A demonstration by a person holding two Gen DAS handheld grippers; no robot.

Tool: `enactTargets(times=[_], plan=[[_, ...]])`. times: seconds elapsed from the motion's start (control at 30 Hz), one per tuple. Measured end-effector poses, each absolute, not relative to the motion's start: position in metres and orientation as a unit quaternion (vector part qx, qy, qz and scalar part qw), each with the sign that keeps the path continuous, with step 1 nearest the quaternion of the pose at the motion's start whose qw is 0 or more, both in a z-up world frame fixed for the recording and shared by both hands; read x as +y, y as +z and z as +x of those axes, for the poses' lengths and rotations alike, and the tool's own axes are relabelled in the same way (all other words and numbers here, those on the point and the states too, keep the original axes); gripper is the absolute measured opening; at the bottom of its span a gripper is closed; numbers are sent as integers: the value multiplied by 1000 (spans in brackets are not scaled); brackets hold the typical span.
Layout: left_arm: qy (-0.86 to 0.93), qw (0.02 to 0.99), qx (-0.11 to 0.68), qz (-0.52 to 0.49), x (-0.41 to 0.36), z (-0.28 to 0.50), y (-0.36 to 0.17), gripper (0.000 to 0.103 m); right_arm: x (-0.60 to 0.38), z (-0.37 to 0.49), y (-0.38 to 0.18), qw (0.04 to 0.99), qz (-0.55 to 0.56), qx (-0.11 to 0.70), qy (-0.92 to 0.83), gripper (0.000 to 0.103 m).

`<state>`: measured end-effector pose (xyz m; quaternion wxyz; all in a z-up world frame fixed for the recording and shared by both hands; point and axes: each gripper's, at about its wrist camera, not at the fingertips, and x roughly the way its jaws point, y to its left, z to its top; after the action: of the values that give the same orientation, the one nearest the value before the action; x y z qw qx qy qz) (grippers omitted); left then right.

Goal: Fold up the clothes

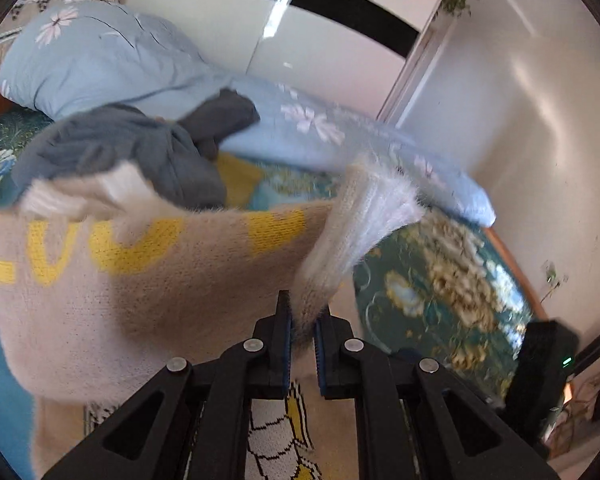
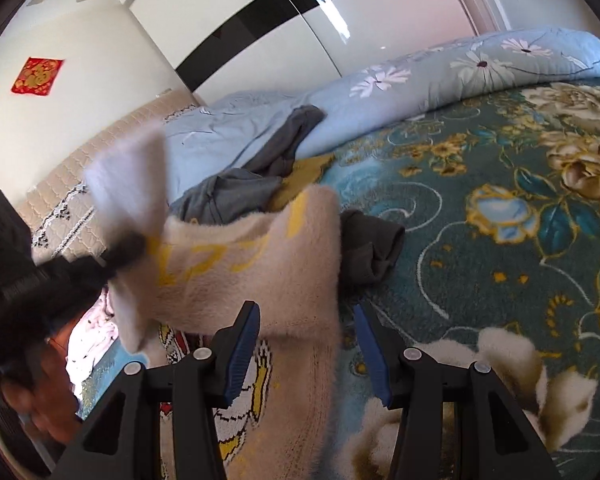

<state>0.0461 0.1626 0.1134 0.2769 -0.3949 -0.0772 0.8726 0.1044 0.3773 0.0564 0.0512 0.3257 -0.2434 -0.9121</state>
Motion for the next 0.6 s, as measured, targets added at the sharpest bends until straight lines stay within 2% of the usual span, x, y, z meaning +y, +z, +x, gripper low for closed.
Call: enactTargets(times=[0.13,0.27,0.4,0.6], plan=[[855,278,-47,-435,181,50,94,14,380,103,53,47,333,-249,-908,53],[830,284,-70,-475,177,49,87,38,385,103,51,43,336,-263,-903,53],[827,295,-91,-470,160,61,100,53,388,101,48,41,340,-273,-899,53],[850,276,-117,-433,118,69,118,54,400,107,48,55,323,-313,-892,53]])
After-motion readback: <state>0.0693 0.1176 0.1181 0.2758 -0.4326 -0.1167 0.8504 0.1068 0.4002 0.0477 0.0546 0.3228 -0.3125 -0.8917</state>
